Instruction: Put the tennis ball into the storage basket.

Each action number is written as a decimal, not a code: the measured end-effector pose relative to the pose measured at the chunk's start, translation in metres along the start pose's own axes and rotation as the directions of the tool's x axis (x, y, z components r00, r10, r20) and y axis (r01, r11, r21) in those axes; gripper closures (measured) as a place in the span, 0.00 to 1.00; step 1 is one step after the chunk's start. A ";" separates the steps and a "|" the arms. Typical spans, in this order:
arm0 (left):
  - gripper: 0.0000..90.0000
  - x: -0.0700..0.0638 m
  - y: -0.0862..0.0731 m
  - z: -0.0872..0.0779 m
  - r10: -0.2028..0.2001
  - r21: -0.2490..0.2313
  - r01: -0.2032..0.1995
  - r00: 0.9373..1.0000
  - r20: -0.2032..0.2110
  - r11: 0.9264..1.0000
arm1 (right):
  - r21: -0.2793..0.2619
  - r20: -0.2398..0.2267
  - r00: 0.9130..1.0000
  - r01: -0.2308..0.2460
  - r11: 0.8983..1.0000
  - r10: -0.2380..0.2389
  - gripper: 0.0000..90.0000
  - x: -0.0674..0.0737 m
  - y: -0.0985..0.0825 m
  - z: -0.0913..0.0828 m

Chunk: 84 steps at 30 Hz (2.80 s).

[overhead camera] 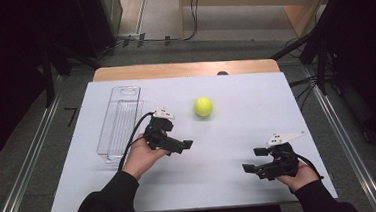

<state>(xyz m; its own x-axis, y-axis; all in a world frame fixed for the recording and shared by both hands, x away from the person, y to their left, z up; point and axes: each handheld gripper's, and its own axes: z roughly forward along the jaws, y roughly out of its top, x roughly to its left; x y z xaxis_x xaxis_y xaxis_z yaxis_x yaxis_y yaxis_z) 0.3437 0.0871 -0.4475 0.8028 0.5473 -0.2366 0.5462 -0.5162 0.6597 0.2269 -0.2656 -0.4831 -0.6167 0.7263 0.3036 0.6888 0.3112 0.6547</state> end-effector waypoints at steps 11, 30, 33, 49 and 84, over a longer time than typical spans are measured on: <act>0.00 0.005 0.017 0.001 0.012 0.019 -0.012 1.000 -0.004 1.000 | -0.004 0.002 1.000 0.001 1.000 -0.001 0.19 -0.001 0.000 -0.002; 0.00 0.012 0.051 0.010 0.009 0.026 -0.009 1.000 0.009 1.000 | -0.003 0.001 1.000 0.000 1.000 0.000 0.19 -0.001 0.000 -0.002; 0.00 0.012 0.059 0.009 0.010 0.015 -0.011 1.000 0.017 1.000 | -0.003 0.001 1.000 0.001 1.000 -0.001 0.19 -0.001 0.000 -0.002; 0.00 0.019 0.086 0.020 0.015 0.016 -0.014 1.000 -0.007 1.000 | 0.002 -0.001 1.000 0.005 1.000 -0.005 0.19 0.000 0.000 -0.001; 0.02 0.039 0.127 0.061 -0.017 0.008 0.017 0.999 -0.048 1.000 | 0.001 -0.004 1.000 0.006 1.000 -0.006 0.19 0.000 0.000 -0.001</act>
<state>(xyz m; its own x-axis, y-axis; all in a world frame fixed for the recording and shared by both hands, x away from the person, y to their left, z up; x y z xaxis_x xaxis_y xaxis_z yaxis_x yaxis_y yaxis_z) 0.4594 0.0027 -0.4162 0.7812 0.5868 -0.2133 0.5621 -0.5122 0.6494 0.2270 -0.2660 -0.4826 -0.6222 0.7220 0.3026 0.6858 0.3163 0.6555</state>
